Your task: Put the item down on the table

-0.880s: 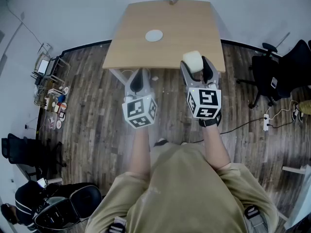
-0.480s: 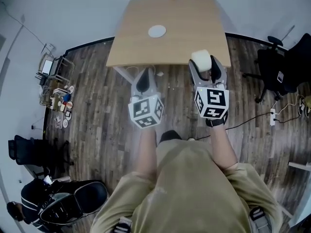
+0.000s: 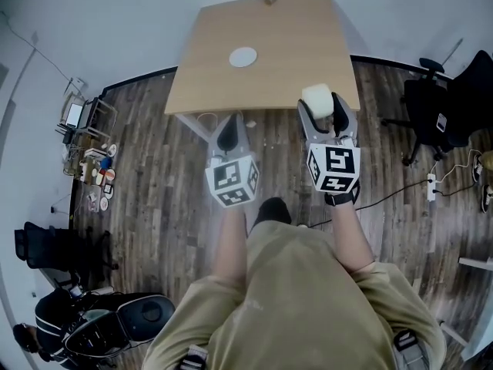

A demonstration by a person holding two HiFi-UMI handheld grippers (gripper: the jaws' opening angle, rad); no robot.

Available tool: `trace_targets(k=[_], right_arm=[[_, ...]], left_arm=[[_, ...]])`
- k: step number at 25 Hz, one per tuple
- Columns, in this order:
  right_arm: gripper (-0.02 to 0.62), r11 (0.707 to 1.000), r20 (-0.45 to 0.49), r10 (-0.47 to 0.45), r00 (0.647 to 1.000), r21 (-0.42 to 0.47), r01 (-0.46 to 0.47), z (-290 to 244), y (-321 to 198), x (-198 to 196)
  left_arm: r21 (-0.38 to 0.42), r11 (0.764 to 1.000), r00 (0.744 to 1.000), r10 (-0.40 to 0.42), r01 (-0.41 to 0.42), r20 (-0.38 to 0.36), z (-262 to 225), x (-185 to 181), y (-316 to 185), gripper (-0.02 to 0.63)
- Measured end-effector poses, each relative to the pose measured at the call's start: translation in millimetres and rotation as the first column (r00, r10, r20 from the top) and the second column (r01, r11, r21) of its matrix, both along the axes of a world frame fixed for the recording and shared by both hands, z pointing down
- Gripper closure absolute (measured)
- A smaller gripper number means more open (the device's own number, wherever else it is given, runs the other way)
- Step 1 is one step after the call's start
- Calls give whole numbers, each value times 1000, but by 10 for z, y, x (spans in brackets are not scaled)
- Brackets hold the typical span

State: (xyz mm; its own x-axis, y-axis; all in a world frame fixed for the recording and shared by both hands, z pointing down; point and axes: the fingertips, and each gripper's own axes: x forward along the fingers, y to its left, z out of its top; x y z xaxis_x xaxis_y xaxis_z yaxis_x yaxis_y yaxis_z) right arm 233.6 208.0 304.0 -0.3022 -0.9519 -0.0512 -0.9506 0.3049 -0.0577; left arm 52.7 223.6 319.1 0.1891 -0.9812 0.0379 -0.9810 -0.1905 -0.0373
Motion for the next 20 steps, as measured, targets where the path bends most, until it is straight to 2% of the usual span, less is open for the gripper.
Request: trace_targets(k=[4, 7, 12, 15, 17, 20], right_arm=[[279, 999, -45, -33, 998, 29, 34, 29, -53, -75], [279, 999, -70, -46, 996, 13, 47, 159, -185, -172], [279, 998, -103, -58, 993, -20, 57, 329, -633, -437], [279, 1000, -93, -18, 996, 10, 19, 302, -1039, -513], [279, 1000, -107, 5, 994, 26, -2, 268, -1316, -660], [279, 999, -129, -4, 992, 31, 8, 205, -1710, -956]], left_arm=[[23, 1000, 996, -13, 11, 86, 62, 34, -44, 603], [3, 1000, 994, 7, -7, 108, 187, -2, -179, 603], [-13, 1000, 1000, -4, 4, 26, 291, -287, -641, 604], [11, 999, 999, 33, -33, 35, 300, -404, -980, 604], [37, 997, 997, 70, -72, 40, 293, -616, -1255, 604], [43, 996, 997, 75, -76, 12, 277, -1029, -1693, 604]])
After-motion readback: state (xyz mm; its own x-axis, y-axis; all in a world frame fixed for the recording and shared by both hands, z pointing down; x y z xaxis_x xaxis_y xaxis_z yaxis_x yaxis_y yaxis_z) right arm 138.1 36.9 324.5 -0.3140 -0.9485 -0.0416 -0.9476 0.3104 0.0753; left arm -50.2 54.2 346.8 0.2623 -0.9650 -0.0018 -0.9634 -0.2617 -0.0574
